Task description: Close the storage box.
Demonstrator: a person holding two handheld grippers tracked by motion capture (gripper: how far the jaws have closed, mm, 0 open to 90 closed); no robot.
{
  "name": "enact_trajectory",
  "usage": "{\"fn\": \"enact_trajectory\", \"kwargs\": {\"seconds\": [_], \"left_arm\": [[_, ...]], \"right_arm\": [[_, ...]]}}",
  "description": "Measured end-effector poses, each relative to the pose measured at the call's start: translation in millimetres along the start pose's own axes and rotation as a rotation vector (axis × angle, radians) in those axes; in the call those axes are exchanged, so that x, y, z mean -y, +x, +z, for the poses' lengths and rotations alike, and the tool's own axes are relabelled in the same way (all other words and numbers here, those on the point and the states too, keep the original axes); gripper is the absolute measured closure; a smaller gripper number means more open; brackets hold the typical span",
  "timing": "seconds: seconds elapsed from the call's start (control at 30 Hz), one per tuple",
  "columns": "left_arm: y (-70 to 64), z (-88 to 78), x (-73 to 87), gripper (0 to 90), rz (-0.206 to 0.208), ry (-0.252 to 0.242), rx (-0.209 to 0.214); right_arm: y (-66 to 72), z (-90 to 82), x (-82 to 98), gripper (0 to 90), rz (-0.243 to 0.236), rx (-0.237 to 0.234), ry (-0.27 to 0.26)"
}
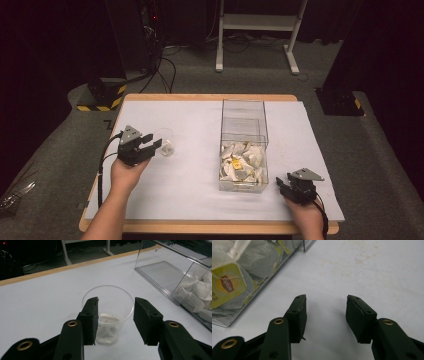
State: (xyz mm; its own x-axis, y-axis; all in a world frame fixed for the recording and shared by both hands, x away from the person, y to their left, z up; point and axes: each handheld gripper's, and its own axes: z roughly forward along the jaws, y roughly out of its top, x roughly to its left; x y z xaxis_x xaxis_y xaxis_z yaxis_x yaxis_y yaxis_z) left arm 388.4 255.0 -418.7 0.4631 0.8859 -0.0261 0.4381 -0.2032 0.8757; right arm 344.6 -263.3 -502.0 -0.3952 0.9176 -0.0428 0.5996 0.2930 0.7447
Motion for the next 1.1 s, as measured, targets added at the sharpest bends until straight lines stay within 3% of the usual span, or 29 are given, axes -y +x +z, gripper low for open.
{"fn": "enact_trajectory", "kwargs": {"seconds": [0.23,0.67,0.77,1.1], "left_arm": [[-3.0,-8.6,10.3,51.0,0.01,0.004,-0.023],[-4.9,-26.8,33.9,46.7,-0.025,0.014,-0.019],[-2.1,-30.4,40.9,46.8,-0.021,0.019,-0.043],[11.5,-37.1,66.2,44.5,-0.054,0.063,-0.045]], "right_arm": [[0.3,0.0,-0.1,51.6,-0.003,0.001,0.002],[0.3,-0.1,0.0,51.4,-0.001,-0.002,0.002],[0.4,-0.1,0.0,51.5,-0.002,-0.002,0.002],[0.5,-0.1,0.0,51.5,-0.002,-0.001,0.002]]}}
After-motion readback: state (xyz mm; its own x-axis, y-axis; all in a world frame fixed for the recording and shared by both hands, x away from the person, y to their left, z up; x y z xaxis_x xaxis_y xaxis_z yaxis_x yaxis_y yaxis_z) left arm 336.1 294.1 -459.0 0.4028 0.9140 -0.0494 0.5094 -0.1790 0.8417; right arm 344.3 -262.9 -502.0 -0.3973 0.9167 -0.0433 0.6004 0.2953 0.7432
